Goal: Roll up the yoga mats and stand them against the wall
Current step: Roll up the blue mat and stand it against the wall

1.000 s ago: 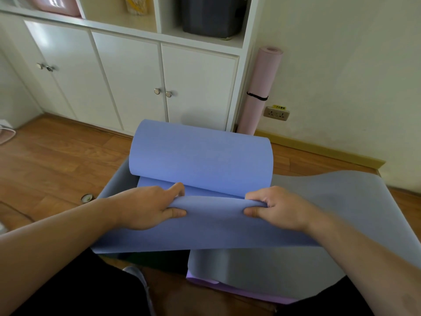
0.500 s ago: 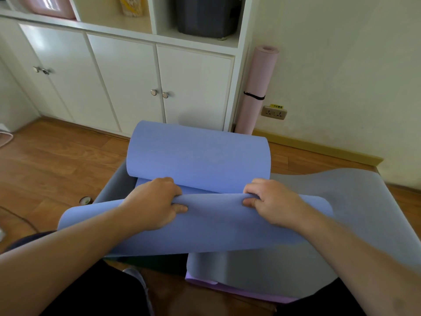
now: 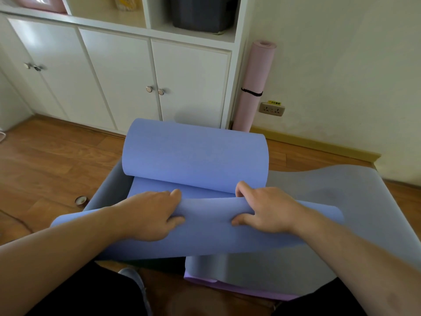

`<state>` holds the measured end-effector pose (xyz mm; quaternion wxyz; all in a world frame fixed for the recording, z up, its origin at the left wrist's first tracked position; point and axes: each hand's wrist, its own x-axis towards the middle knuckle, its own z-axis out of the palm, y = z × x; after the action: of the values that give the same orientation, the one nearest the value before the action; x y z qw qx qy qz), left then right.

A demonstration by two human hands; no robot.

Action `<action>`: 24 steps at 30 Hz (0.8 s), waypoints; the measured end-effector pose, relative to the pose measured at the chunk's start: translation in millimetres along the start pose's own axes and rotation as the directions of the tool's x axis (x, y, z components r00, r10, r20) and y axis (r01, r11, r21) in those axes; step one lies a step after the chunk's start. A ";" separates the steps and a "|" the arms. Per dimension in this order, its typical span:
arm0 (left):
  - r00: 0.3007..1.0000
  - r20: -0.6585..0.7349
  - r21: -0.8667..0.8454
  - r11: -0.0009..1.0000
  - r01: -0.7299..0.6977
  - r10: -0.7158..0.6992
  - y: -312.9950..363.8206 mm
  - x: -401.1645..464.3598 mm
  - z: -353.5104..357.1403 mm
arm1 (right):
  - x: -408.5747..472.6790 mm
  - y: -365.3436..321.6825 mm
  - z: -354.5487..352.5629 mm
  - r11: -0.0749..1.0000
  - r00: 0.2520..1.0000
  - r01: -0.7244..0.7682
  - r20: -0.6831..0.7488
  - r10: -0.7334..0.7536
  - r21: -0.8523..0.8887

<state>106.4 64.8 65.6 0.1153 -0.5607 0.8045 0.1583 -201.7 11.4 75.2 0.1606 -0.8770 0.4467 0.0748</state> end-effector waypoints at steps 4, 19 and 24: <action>0.999 0.030 0.023 0.999 0.025 -0.026 -2.0 1.3 1.8 | 3.6 2.2 2.0 0.998 1.000 -0.005 0.028 0.004 0.062; 0.976 -0.201 -0.001 0.996 0.090 -0.088 5.1 7.0 -6.0 | 9.2 0.8 10.5 0.993 0.975 -0.032 -0.214 0.055 0.110; 0.980 -0.188 0.058 0.995 0.076 -0.064 8.4 13.4 -1.3 | 9.3 -4.5 11.9 0.998 0.988 -0.026 -0.153 0.016 -0.065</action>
<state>93.9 55.4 63.0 0.0634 -0.5971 0.7962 0.0748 -192.5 11.0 62.4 0.0960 -0.8801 0.4644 0.0241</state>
